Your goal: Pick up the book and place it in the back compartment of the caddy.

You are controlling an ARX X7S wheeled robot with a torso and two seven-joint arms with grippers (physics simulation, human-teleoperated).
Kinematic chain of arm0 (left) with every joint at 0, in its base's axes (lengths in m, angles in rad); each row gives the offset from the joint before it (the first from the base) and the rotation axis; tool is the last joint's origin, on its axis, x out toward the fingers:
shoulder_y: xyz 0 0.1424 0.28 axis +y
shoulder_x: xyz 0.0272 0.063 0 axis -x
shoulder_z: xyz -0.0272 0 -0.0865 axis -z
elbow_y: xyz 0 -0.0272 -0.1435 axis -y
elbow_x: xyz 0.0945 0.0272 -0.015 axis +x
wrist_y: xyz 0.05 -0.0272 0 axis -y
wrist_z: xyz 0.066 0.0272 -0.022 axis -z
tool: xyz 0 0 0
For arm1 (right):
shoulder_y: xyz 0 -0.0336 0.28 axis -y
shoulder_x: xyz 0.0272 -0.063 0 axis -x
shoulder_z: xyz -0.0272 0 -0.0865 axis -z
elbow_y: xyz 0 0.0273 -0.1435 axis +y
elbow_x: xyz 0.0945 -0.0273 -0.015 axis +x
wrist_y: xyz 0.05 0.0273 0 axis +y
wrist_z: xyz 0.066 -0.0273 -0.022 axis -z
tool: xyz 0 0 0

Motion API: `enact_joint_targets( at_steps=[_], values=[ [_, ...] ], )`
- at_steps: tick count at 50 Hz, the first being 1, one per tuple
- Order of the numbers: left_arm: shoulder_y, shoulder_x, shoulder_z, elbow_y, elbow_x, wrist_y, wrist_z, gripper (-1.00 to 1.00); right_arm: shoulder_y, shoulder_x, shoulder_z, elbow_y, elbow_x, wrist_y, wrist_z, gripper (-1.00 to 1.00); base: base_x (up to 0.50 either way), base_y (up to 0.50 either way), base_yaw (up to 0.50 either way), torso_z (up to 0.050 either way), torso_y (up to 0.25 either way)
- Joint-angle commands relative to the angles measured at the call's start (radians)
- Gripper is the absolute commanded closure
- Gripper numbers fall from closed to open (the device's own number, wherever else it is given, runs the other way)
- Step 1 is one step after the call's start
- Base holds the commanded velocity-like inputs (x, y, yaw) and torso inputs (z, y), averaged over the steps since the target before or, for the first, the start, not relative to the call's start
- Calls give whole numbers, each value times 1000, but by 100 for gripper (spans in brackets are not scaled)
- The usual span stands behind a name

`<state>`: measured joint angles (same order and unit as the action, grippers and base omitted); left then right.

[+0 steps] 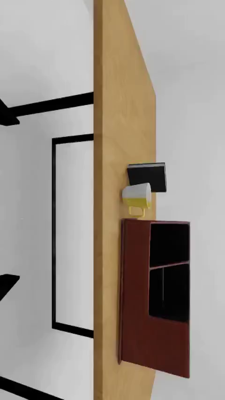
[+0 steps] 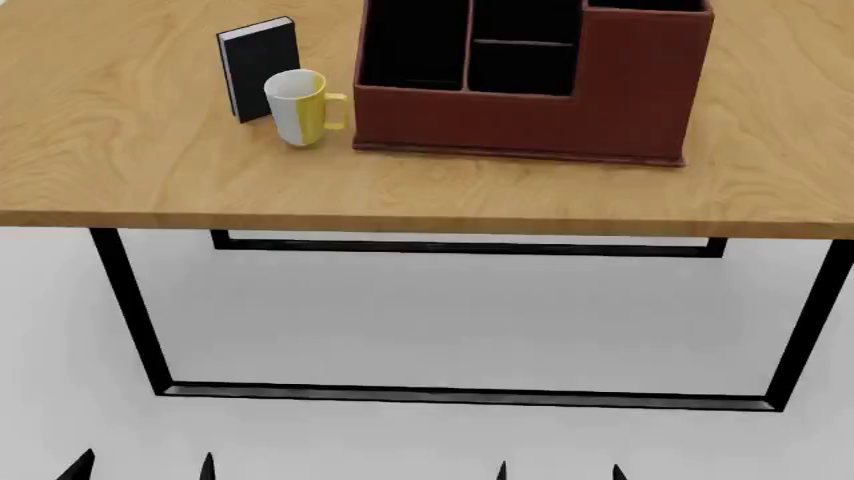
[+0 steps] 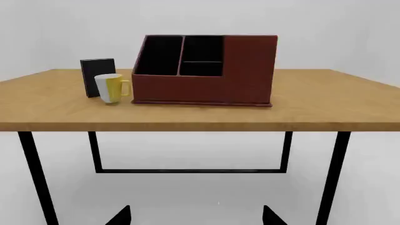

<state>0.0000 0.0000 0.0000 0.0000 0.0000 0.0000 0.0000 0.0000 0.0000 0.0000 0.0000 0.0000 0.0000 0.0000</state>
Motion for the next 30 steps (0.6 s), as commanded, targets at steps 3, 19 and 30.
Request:
enact_joint_targets(
  at_steps=[3,19,30],
  values=[
    [-1,-16,19,-2,-11,5,-21,-100,0,15,-24,-5,3,1,27,-100,0,0,0,0,0],
    [13,-60,59,14,-62,44,-52,-100,-12,54,-78,-33,25,-20,93,-100,0,0,0,44,0],
    [-115,-101,68,357,-87,-342,-76,-100,114,110,-105,-464,28,454,77,-100,0,0,0,18,0]
  ],
)
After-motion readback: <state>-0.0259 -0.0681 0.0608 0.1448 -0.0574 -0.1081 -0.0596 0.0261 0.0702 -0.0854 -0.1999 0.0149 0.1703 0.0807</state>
